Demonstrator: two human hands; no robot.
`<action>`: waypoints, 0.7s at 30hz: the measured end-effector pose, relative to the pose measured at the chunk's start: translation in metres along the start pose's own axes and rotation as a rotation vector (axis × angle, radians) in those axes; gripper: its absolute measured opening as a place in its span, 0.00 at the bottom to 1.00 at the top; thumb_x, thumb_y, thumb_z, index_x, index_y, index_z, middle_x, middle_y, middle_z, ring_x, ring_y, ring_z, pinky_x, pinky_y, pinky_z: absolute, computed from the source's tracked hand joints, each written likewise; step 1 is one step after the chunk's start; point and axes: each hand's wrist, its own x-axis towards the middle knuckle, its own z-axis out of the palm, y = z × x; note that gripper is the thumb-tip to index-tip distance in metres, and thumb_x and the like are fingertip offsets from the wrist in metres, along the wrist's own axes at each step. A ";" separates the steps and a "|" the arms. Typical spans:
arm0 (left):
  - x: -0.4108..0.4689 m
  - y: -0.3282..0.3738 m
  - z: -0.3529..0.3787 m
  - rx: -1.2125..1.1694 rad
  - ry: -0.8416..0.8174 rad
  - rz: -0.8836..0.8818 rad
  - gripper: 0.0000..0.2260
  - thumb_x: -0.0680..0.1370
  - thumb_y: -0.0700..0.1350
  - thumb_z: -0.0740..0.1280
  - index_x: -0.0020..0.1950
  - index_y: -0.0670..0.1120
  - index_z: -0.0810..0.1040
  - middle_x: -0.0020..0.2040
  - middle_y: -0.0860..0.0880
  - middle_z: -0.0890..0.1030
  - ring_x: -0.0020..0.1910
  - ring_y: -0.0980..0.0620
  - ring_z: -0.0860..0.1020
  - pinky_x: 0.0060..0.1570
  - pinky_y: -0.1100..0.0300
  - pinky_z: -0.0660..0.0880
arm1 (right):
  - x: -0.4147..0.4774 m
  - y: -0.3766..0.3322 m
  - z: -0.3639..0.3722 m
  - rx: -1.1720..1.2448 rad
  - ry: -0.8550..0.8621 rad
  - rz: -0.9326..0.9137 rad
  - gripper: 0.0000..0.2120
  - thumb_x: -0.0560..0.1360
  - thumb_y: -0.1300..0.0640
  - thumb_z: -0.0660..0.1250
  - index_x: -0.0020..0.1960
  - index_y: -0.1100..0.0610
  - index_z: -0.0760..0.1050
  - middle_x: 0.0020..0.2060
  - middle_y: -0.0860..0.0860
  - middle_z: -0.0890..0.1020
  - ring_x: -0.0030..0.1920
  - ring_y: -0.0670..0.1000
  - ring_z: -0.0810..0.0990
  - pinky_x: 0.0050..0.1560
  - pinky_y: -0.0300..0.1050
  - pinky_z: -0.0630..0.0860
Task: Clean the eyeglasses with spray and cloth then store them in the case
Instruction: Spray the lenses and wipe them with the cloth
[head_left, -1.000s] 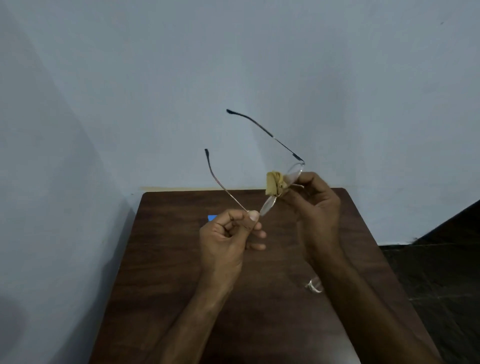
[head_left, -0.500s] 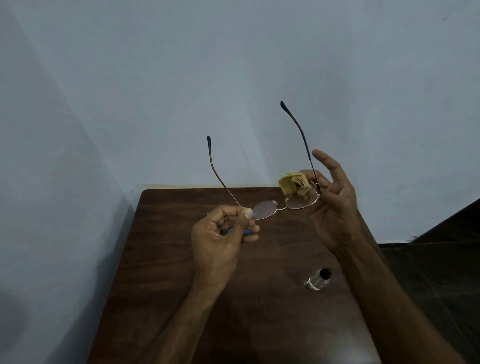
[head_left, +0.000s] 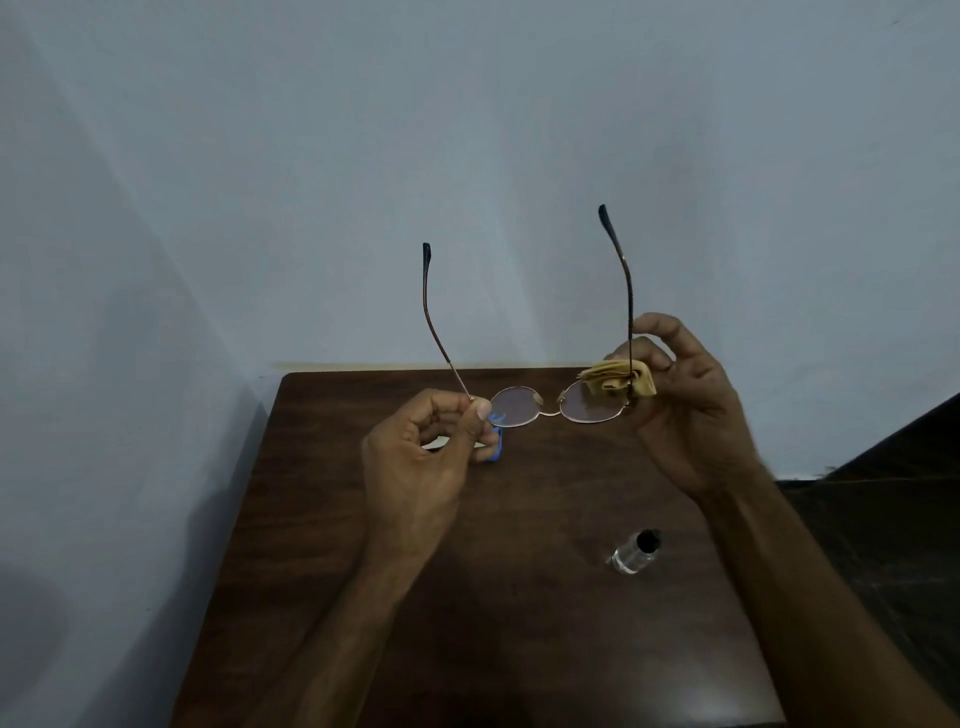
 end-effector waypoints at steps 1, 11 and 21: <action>0.001 0.000 0.000 -0.002 0.002 0.004 0.08 0.78 0.49 0.74 0.48 0.45 0.86 0.38 0.47 0.87 0.40 0.47 0.88 0.41 0.54 0.87 | 0.000 0.002 0.000 -0.001 -0.005 0.004 0.20 0.73 0.71 0.58 0.63 0.60 0.73 0.45 0.58 0.82 0.46 0.58 0.80 0.50 0.52 0.76; 0.002 -0.004 0.002 0.018 -0.002 0.015 0.05 0.78 0.49 0.74 0.50 0.49 0.86 0.40 0.49 0.88 0.42 0.48 0.89 0.42 0.51 0.87 | 0.000 0.016 0.009 -0.086 -0.061 0.004 0.23 0.72 0.73 0.57 0.65 0.63 0.71 0.41 0.56 0.84 0.48 0.56 0.84 0.53 0.50 0.83; 0.002 0.004 0.008 -0.029 -0.077 0.045 0.08 0.76 0.54 0.73 0.50 0.51 0.85 0.42 0.51 0.88 0.43 0.51 0.89 0.42 0.59 0.86 | 0.000 0.028 0.022 -0.348 -0.025 -0.016 0.20 0.63 0.41 0.81 0.49 0.52 0.87 0.45 0.50 0.88 0.47 0.52 0.86 0.48 0.44 0.83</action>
